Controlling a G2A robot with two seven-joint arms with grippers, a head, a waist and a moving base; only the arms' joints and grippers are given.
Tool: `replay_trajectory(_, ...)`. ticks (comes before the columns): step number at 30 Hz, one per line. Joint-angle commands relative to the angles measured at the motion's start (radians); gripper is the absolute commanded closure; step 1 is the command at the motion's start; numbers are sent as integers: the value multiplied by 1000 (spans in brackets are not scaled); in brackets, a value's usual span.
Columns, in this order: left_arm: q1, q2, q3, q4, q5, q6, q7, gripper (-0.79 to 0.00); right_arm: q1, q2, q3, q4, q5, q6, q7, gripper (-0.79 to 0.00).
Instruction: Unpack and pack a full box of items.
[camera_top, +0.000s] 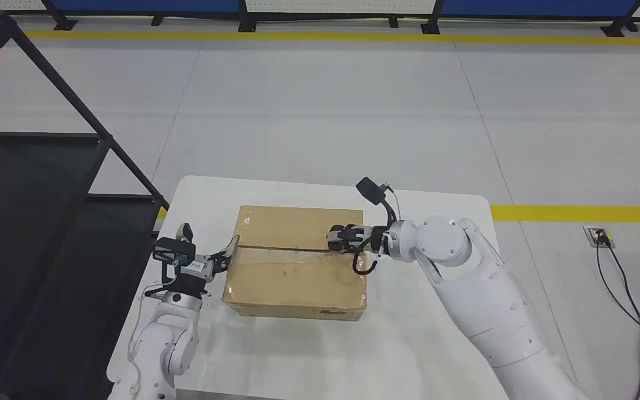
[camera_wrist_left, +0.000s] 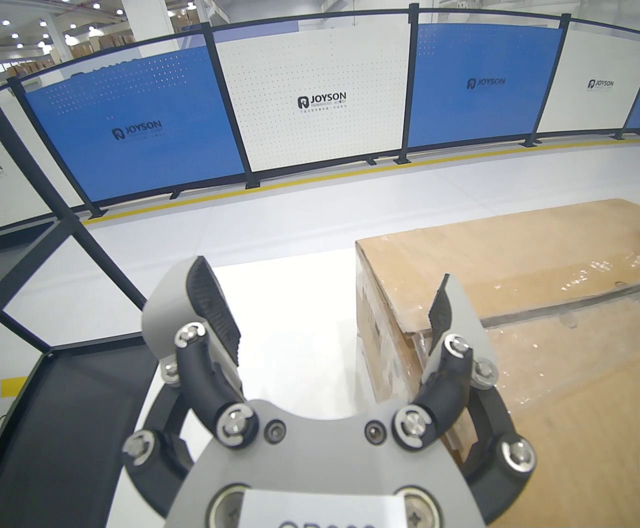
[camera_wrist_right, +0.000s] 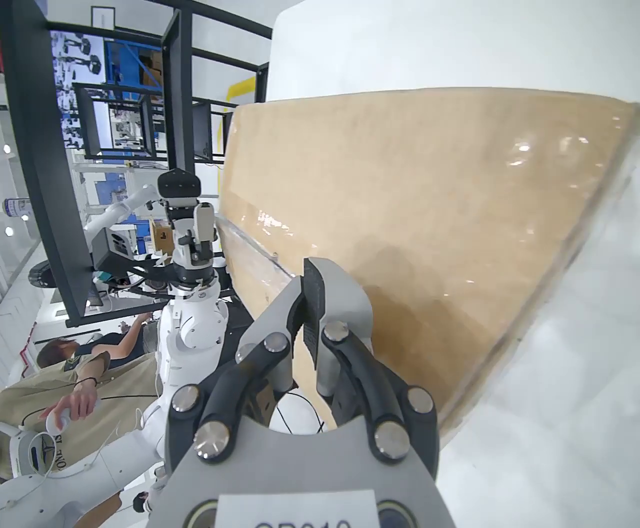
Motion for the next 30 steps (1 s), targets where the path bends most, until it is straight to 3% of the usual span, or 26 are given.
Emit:
replay_trajectory(1,5,0,-2,-8,-1,4,2,-785,9,-7,-24,12,11,-3,-3,0)
replay_trajectory(12,33,2,-25,-31,-9,9,4,-785,106,-39,-126,183,18,-13,65,0)
replay_trajectory(25,32,6,-57,-21,-12,7,2,-785,31,12,-1,122,-12,4,67,0)
replay_trajectory(30,45,10,-95,-36,-39,14,9,-785,-29,36,76,29,16,-66,54,0)
